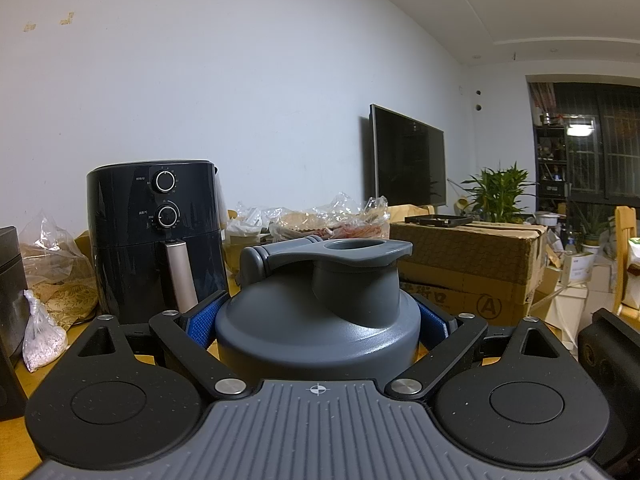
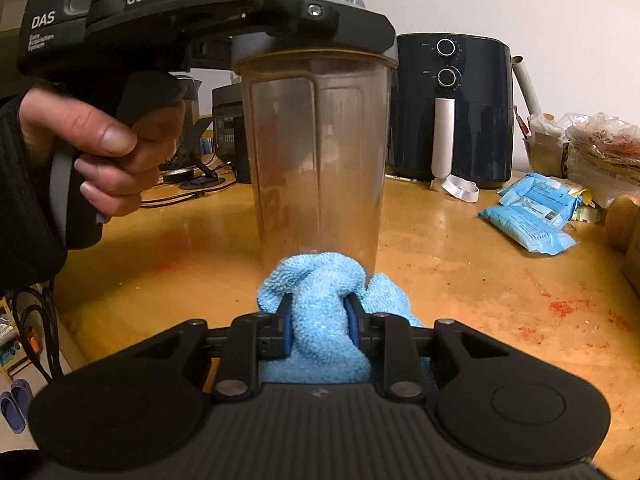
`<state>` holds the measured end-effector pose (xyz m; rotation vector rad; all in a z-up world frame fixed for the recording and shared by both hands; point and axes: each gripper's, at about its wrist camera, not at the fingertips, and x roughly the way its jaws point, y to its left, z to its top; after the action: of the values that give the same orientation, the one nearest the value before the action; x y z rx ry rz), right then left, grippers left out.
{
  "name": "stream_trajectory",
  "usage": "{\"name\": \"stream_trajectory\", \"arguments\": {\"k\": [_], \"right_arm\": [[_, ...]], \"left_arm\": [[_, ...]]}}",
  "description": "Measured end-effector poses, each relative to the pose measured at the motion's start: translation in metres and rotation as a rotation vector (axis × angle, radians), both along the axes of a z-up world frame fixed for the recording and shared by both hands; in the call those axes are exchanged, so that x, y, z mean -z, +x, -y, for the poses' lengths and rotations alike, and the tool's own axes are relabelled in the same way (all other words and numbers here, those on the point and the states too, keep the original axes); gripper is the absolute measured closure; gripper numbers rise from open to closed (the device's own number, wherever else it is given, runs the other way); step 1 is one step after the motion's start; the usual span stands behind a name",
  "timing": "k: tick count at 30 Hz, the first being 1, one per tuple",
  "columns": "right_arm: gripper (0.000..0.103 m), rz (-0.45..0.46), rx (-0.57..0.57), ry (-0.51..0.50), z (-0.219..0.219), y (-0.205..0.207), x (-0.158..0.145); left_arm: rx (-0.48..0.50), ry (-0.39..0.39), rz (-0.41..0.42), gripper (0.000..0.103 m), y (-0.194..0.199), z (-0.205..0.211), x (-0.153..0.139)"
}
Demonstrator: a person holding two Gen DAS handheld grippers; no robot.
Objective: Clean container
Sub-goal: 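Wipe the blue cloth up the clear bottle wall with the right gripper while the left gripper holds it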
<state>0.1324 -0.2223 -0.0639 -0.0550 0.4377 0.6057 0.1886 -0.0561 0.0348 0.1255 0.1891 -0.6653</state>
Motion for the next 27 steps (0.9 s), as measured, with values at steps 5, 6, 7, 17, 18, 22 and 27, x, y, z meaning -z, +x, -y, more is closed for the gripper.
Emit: {"name": "stream_trajectory", "arguments": {"k": [5, 6, 7, 17, 18, 22, 27], "right_arm": [[0.082, -0.001, 0.001, 0.003, 0.0002, 0.0009, 0.0003], [0.081, -0.002, 0.002, 0.003, 0.0001, 0.001, 0.0004], [0.081, -0.002, 0.002, 0.004, 0.0, 0.0011, 0.0003], [0.082, 0.0, 0.003, 0.007, 0.0001, 0.0018, 0.0], [0.083, 0.0, 0.003, 0.008, 0.0001, 0.0016, 0.0003], [0.085, 0.009, 0.006, 0.015, 0.0, 0.0, 0.0004], [0.087, 0.014, 0.006, 0.028, 0.0016, -0.0013, -0.0022]], "left_arm": [[0.0, 0.0, 0.0, 0.008, 0.0, -0.0001, 0.0001], [0.0, 0.0, 0.0, 0.008, 0.0002, -0.0001, 0.0001], [0.0, 0.0, 0.0, 0.008, 0.0003, -0.0002, 0.0], [0.0, 0.0, 0.0, 0.008, 0.0005, -0.0003, -0.0003], [0.0, 0.0, 0.0, 0.008, 0.0005, -0.0003, -0.0003], [0.0, 0.0, 0.0, 0.008, 0.0005, -0.0004, -0.0005], [0.0, 0.0, 0.0, 0.008, 0.0002, -0.0003, -0.0002]]}}
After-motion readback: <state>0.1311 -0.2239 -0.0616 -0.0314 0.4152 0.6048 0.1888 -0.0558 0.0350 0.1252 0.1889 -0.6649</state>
